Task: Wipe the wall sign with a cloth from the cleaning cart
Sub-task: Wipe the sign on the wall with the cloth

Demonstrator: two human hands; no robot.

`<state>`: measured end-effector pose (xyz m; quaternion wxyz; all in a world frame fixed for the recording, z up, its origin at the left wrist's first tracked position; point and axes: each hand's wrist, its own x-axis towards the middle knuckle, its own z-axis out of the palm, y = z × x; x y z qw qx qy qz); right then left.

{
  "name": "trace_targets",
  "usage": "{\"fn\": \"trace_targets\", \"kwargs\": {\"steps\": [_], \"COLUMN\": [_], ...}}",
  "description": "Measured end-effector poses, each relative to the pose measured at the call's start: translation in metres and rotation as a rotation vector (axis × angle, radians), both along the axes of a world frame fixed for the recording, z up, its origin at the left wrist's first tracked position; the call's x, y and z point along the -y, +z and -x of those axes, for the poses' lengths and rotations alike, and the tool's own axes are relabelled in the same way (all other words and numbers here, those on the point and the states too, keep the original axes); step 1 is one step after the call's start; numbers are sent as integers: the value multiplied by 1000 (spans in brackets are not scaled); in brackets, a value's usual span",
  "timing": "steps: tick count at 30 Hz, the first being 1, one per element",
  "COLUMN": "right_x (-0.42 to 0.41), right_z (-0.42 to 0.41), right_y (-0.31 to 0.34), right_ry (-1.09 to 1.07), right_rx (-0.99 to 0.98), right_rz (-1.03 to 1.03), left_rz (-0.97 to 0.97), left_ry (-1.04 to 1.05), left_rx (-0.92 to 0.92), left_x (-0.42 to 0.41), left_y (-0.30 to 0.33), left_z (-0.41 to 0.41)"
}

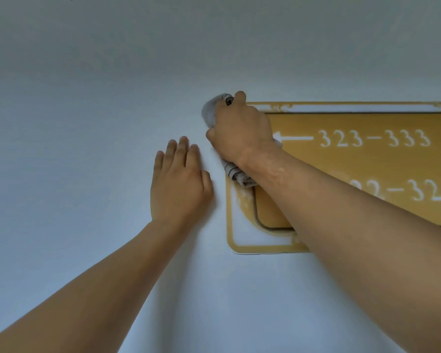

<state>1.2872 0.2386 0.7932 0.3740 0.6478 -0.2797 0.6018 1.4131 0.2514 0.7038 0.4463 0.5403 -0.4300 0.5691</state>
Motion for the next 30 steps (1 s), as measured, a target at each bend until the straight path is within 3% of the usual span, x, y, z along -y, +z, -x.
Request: {"fn": "trace_targets", "kwargs": {"steps": [12, 19, 27, 30], "right_x": [-1, -5, -3, -1], "right_z": [19, 26, 35, 42], "right_y": [-94, -147, -191, -207], "right_ry": [-96, -149, -121, -145], "right_rx": [-131, -245, -301, -331], "right_rz": [-5, -9, -20, -16], "left_rz": [-14, -147, -201, -246], "left_ry": [-49, -28, -94, -15], "left_rx": [-27, 100, 101, 244], "left_x": [5, -23, -43, -44], "left_y": [-53, -87, -119, -126], "left_z": [11, -8, -1, 8]}}
